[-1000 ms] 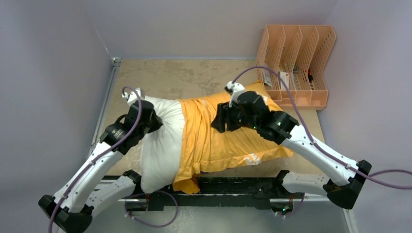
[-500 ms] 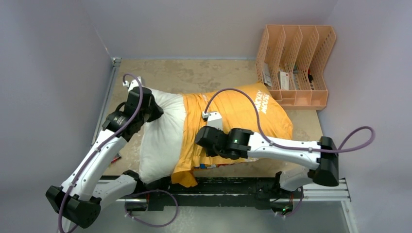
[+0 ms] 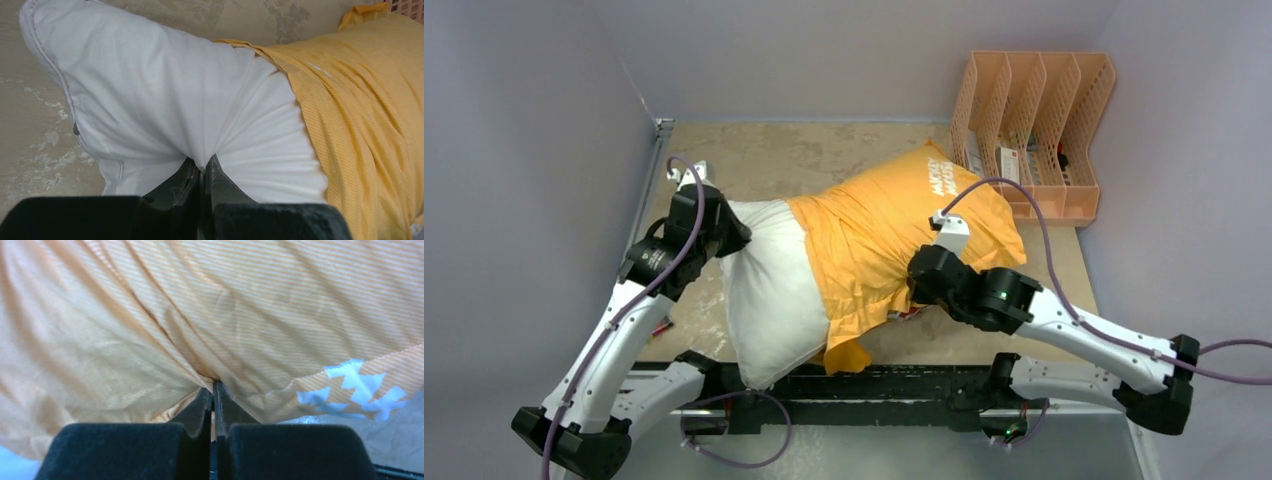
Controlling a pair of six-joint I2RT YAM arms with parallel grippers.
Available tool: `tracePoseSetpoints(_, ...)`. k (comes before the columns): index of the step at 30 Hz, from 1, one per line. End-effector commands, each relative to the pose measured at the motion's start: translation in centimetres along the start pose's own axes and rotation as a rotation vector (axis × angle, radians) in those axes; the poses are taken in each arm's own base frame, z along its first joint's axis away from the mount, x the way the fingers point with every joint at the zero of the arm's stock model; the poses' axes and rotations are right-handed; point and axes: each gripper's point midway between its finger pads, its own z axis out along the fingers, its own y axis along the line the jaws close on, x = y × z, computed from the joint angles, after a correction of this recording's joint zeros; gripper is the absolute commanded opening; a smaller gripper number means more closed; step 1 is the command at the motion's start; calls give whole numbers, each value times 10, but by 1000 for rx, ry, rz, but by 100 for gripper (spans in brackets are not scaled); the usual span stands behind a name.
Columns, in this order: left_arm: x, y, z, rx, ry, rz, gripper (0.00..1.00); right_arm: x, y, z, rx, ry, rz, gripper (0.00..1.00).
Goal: Remove the pillowcase from the pillow
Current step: Remove the pillow from the pillowcase.
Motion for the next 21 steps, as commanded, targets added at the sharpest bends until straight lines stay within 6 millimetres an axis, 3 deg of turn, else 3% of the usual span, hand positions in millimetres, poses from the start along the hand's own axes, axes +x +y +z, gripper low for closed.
tracePoseSetpoints(1, -46, 17, -3, -85, -166, 15, 0, -19, -6, -6, -47, -71, -133, 0)
tracePoseSetpoints(3, -36, 9, 7, -52, -106, 14, 5, -28, 12, -4, -87, -87, -178, 0)
tracePoseSetpoints(6, -26, -10, 8, 42, -34, 16, 49, -30, 33, -2, -125, -52, -204, 0)
tracePoseSetpoints(8, -29, -14, -2, 68, -42, 14, 59, -32, 43, 3, -137, -53, -212, 0)
tracePoseSetpoints(11, -27, -11, -23, 81, -38, 20, 66, -37, 60, 5, -180, -61, -231, 0)
tracePoseSetpoints(16, 17, -16, -56, 200, 152, 78, 73, -47, 80, 7, -218, -80, -227, 0)
tracePoseSetpoints(21, 46, -12, -92, 278, 241, 56, 75, -50, 94, 10, -233, -65, -229, 0)
